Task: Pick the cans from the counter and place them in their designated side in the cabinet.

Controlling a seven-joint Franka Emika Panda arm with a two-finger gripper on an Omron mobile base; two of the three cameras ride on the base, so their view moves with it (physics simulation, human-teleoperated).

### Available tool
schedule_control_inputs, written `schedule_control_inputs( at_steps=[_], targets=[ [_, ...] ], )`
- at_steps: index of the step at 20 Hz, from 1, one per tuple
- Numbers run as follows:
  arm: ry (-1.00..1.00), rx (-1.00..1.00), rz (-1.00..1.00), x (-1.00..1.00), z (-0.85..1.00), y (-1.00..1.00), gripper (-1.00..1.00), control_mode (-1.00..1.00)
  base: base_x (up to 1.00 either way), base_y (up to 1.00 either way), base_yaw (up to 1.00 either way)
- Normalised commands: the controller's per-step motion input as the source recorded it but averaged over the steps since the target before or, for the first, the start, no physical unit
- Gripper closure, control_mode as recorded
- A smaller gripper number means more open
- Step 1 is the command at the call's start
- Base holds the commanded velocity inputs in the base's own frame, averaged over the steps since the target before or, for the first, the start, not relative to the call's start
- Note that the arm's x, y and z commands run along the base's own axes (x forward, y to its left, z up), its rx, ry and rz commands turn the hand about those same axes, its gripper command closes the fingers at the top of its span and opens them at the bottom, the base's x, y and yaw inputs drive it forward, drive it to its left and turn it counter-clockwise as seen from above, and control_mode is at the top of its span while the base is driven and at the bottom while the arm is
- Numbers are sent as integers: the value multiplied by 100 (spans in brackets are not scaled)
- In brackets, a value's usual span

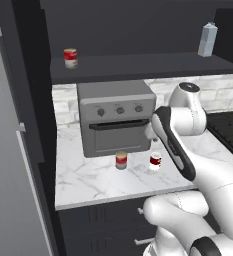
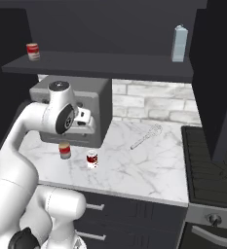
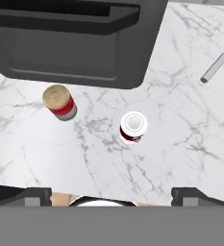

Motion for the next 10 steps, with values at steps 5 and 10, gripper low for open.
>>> schedule_control_inputs(
  at_steps=[5, 10],
  targets=[
    [-2, -1, 3, 0, -19, -15, -100, -100, 0, 0, 0],
    [0, 0, 1, 0, -21, -11, -100, -100, 0, 0, 0]
  ],
)
